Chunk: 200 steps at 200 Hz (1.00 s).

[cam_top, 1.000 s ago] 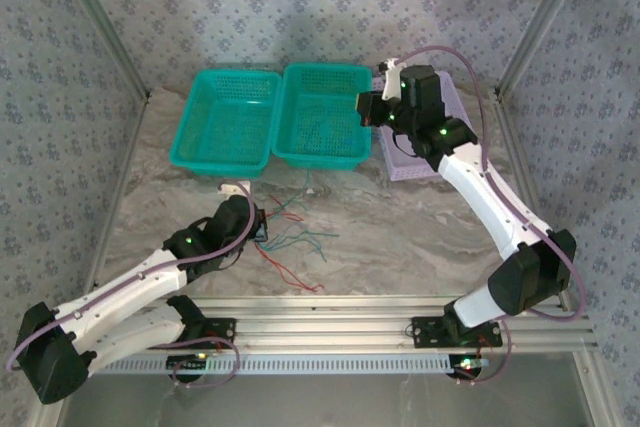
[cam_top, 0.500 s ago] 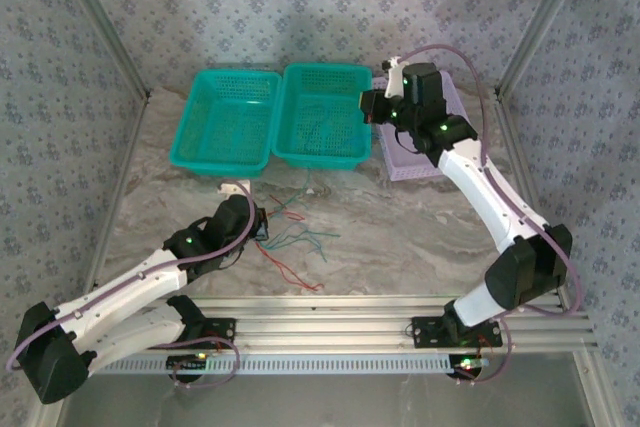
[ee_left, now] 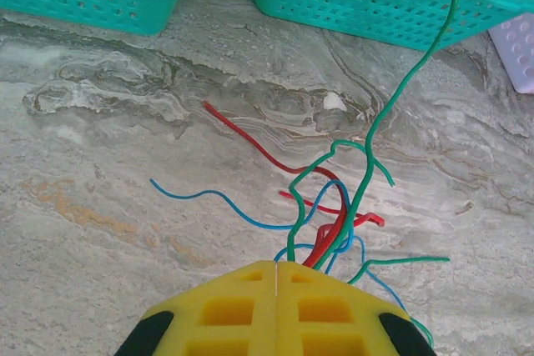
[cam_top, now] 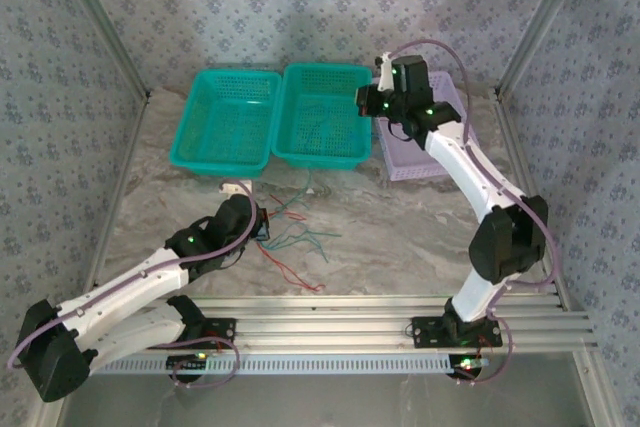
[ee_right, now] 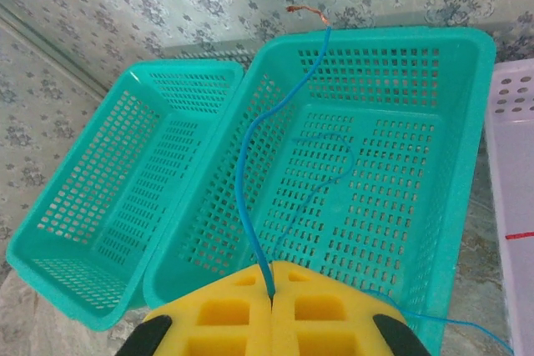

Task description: Untangle the cables

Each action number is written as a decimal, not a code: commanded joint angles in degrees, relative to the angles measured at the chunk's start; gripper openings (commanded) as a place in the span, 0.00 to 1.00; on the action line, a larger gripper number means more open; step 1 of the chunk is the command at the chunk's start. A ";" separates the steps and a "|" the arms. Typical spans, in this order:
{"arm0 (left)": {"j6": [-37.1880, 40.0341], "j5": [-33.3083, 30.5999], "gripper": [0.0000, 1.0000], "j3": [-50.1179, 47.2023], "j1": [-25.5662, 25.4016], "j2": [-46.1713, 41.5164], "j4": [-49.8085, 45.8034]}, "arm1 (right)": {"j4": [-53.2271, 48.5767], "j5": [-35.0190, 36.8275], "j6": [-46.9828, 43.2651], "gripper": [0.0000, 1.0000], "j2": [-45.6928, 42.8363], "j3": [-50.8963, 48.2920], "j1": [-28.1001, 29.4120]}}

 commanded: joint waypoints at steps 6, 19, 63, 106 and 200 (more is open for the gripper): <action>-0.68 1.05 0.00 -0.09 0.26 0.33 1.60 | -1.58 -1.37 -0.80 0.00 3.95 3.50 -0.39; -0.58 1.13 0.00 0.09 0.19 0.47 1.46 | -1.95 -1.29 -0.94 0.00 5.64 4.09 -0.44; -0.49 1.07 0.00 -0.13 0.13 0.44 1.38 | -2.57 -0.27 -2.05 0.00 8.64 5.11 -0.64; -0.58 1.26 0.00 -0.36 0.13 1.23 1.80 | -6.32 0.12 -3.11 0.00 15.34 9.79 -0.74; 0.43 1.20 0.00 2.08 -0.41 2.44 -0.05 | -13.42 0.35 -5.42 0.04 25.47 16.75 -0.36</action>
